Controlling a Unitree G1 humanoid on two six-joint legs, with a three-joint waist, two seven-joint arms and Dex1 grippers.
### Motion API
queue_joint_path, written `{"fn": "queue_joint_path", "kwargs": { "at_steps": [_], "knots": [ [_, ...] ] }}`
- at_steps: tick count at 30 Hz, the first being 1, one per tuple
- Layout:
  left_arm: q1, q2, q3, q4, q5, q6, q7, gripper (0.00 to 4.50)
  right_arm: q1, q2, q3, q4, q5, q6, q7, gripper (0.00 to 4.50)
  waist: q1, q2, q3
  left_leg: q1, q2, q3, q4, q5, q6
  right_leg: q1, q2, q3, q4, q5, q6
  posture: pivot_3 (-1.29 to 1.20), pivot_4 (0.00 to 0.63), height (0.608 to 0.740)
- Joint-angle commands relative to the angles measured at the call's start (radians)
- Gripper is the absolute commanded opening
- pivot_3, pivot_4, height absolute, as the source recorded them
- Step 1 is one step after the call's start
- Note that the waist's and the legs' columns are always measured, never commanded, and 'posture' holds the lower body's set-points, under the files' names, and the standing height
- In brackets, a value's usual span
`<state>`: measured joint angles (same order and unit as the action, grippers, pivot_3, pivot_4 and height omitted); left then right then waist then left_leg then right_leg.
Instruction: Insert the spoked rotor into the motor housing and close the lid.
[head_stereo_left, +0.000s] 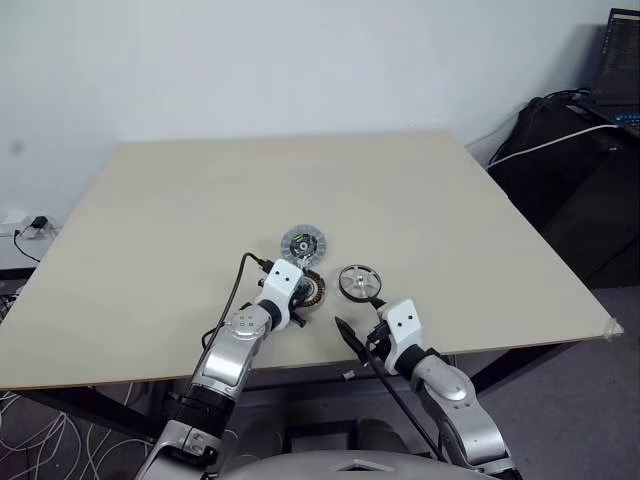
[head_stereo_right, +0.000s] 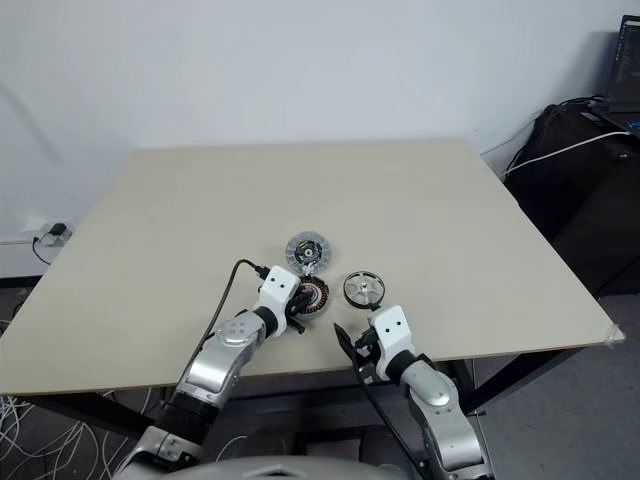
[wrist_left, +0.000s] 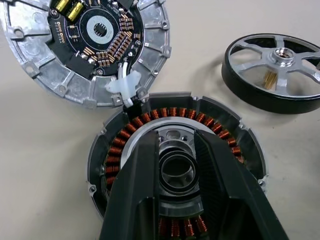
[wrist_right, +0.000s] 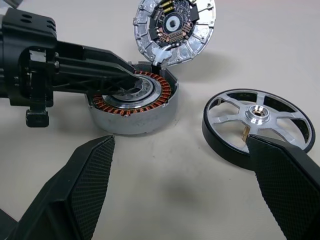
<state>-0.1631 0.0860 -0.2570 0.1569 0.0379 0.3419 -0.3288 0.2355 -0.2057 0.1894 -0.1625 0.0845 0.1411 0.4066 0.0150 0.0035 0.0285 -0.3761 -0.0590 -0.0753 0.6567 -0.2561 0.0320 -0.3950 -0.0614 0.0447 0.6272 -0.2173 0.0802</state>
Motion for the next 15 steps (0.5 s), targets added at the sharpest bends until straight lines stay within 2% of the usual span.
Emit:
{"fn": "queue_joint_path", "kwargs": {
  "at_steps": [1,2,12,15],
  "knots": [
    [-0.022,-0.007,-0.002,-0.005,0.004,-0.013,0.002,0.69,-0.014,0.004,-0.006,-0.015,0.003,-0.018,-0.005,4.5,0.0,0.0,0.0,0.0,0.0,0.0,0.0,0.0,0.0,0.0,0.0,0.0,0.0,0.0,0.0,0.0,0.0,0.74],
    [-0.021,-0.007,-0.002,-0.005,0.004,-0.013,0.002,0.69,-0.015,0.004,-0.006,-0.015,0.003,-0.018,-0.005,4.5,0.0,0.0,0.0,0.0,0.0,0.0,0.0,0.0,0.0,0.0,0.0,0.0,0.0,0.0,0.0,0.0,0.0,0.74],
    [-0.015,-0.023,0.017,-0.025,-0.009,-0.035,0.019,3.98,-0.017,0.004,-0.006,-0.016,0.005,-0.018,-0.003,4.5,0.0,0.0,0.0,0.0,0.0,0.0,0.0,0.0,0.0,0.0,0.0,0.0,0.0,0.0,0.0,0.0,0.0,0.74],
    [0.002,-0.043,0.051,-0.074,-0.047,-0.103,0.026,3.98,-0.015,0.003,-0.008,-0.018,0.005,-0.018,-0.004,4.5,0.0,0.0,0.0,0.0,0.0,0.0,0.0,0.0,0.0,0.0,0.0,0.0,0.0,0.0,0.0,0.0,0.0,0.74]
  ]
}}
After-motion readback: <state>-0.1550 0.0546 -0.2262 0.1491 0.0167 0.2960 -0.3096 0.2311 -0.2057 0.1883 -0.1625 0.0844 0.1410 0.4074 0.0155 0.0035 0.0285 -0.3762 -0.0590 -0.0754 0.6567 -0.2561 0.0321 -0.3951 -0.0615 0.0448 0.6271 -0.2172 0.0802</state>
